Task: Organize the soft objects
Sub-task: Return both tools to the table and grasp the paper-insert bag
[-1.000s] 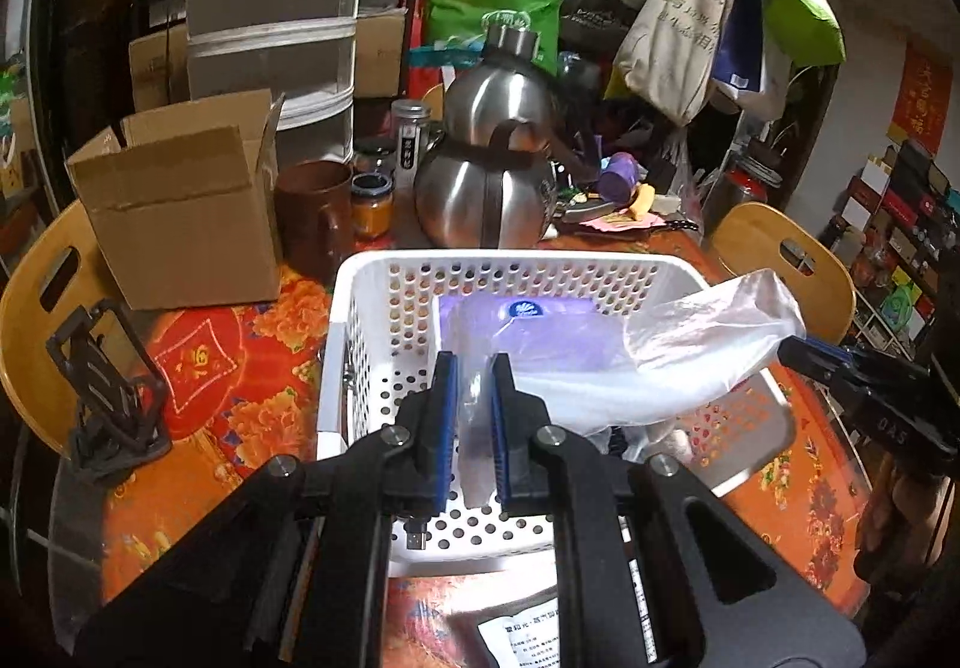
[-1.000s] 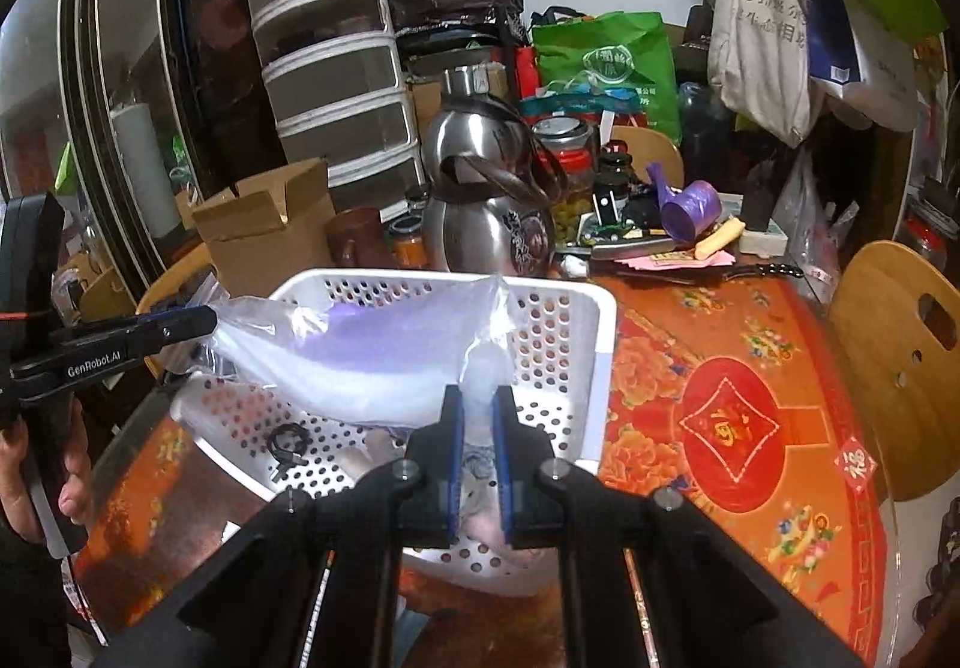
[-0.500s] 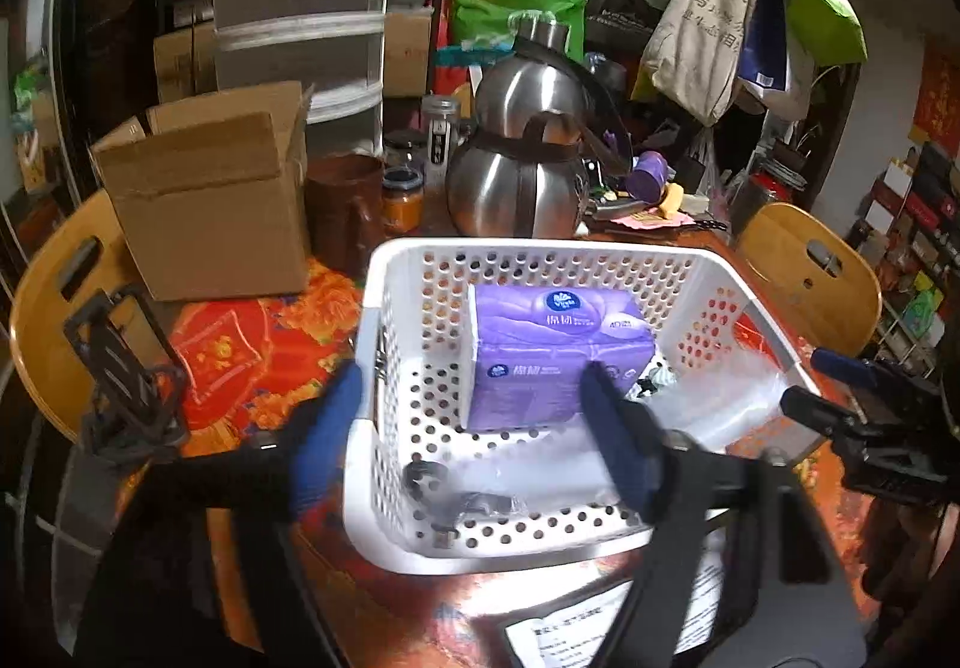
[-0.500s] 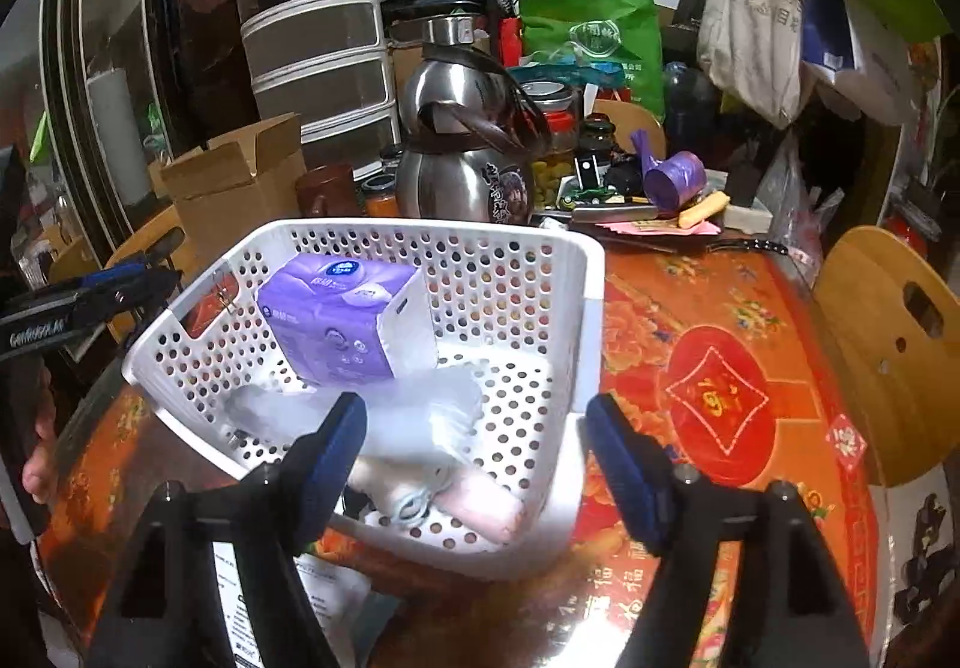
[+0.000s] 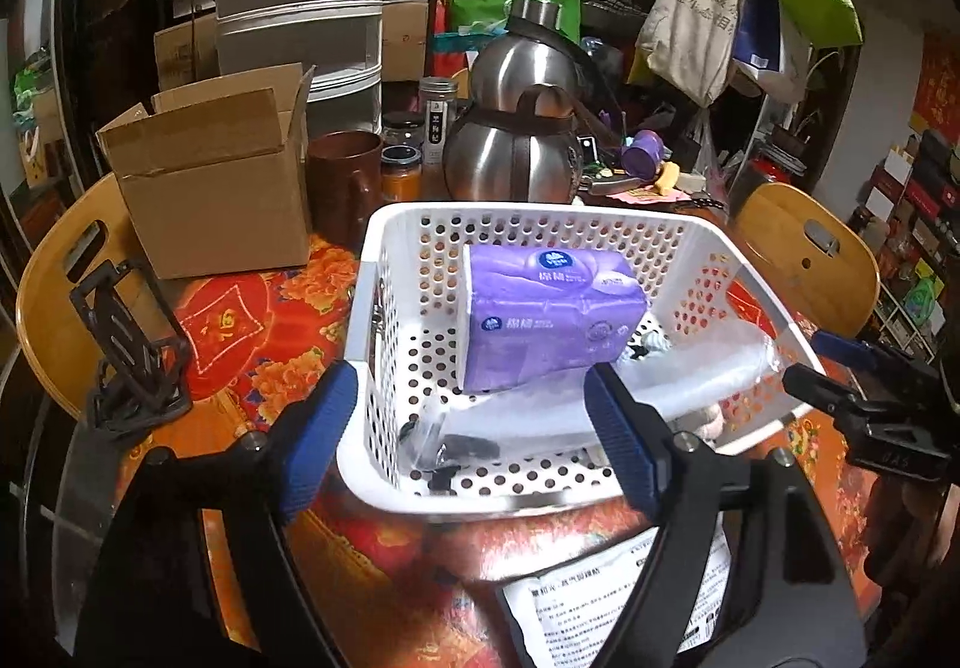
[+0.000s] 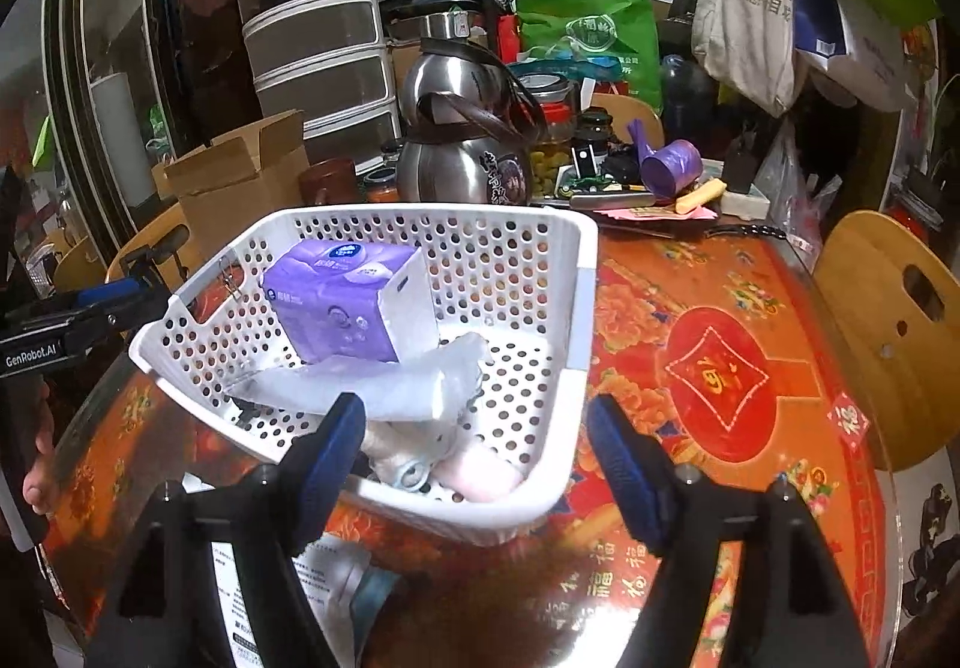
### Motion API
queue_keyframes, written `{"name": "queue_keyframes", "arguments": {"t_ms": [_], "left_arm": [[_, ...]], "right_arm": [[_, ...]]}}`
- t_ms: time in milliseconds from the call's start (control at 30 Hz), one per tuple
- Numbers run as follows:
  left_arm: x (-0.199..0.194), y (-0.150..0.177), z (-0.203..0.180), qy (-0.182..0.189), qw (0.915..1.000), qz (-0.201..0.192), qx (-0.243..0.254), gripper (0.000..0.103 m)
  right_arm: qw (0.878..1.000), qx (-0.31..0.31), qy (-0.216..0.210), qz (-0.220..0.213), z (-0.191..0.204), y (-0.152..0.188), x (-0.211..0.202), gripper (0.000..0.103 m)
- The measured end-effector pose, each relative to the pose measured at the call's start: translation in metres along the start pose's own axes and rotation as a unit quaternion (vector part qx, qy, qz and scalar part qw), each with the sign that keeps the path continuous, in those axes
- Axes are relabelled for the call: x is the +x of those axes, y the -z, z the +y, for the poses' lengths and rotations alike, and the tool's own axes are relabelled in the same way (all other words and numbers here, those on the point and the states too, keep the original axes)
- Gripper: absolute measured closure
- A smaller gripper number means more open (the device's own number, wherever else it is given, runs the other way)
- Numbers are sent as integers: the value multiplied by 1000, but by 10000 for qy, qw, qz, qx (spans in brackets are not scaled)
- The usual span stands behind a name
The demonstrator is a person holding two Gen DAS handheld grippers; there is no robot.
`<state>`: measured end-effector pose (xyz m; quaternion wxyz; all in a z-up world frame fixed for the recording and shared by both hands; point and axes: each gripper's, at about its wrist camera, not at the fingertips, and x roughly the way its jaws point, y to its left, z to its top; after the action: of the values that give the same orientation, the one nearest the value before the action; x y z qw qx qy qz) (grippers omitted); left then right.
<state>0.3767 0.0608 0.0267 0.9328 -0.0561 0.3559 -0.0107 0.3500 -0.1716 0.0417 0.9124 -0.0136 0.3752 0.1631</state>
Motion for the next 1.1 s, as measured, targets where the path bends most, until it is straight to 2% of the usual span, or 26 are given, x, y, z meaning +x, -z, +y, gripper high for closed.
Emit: {"name": "queue_keyframes", "arguments": {"t_ms": [167, 300, 400, 500, 600, 667, 733, 767, 867, 1033, 1100], "left_arm": [[-16, 9, -4, 17, 10000, -24, 84, 27], [-37, 26, -9, -18, 9998, -51, 193, 27], [-58, 52, -12, 64, 9998, 19, 213, 27], [-74, 81, -15, 131, 9995, 89, 266, 27], [-80, 114, -15, 428, 9987, 240, 153, 27], [-76, 130, -13, 495, 9982, 326, 33, 27], [-67, 143, -12, 618, 9970, 468, -62, 40], [-62, 147, -13, 629, 9966, 536, -63, 49], [-46, 157, -19, 692, 9947, 757, 33, 53], [-23, 161, -24, 914, 9902, 1056, 4, 54], [-16, 162, -25, 966, 9891, 1108, -21, 54]], "right_arm": [[9996, 179, -51, -199, -4, 10, -23, 27], [9997, 125, -70, -207, 4, 31, -43, 27], [9997, 131, -126, -191, 11, 54, -56, 27], [9987, 210, -441, -153, 20, 84, -66, 26], [9979, 81, -644, 31, 35, 110, -63, 27], [9971, -33, -753, 122, 47, 124, -59, 27], [9964, -154, -803, 237, 58, 133, -52, 27], [9962, -179, -807, 278, 60, 137, -49, 28], [9950, -150, -897, 402, 63, 141, -37, 43], [9939, -160, -935, 556, 66, 143, -23, 45], [9931, -181, -970, 637, 67, 141, -17, 53]]}}
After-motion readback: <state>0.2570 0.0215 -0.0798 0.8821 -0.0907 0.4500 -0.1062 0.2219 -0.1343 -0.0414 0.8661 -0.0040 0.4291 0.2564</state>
